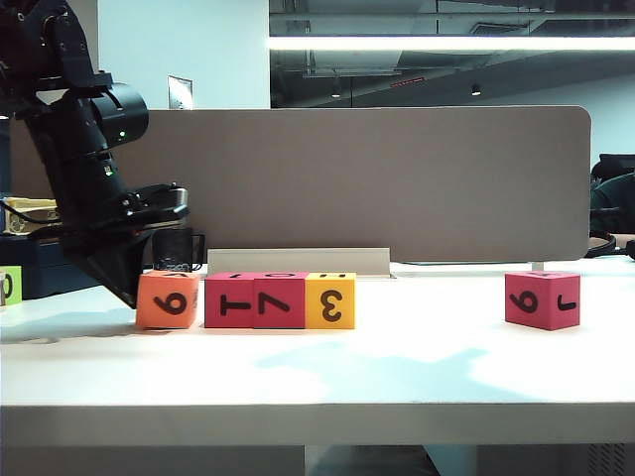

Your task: Select the appropriate blocks from the scattered letter blocks on the table and arrange them in a row to spell out "ALOHA".

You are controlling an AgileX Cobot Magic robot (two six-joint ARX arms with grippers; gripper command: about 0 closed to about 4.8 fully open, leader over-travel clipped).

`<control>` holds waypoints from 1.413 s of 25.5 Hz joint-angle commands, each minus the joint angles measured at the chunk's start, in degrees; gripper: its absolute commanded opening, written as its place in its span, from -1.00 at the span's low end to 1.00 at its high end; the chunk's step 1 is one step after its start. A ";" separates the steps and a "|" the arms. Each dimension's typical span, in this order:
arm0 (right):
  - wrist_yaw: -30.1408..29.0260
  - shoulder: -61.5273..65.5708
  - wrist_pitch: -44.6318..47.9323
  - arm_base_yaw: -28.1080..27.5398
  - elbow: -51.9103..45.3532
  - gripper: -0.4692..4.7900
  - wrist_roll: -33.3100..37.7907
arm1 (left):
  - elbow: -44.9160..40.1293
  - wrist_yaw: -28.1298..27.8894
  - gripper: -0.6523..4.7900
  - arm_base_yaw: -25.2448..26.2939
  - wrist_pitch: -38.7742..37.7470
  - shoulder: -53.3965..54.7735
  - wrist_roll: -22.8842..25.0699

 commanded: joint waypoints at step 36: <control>8.57 13.05 -1.11 -17.33 0.20 -0.61 -0.44 | 3.56 3.85 -0.78 -8.98 -10.05 -24.59 -1.70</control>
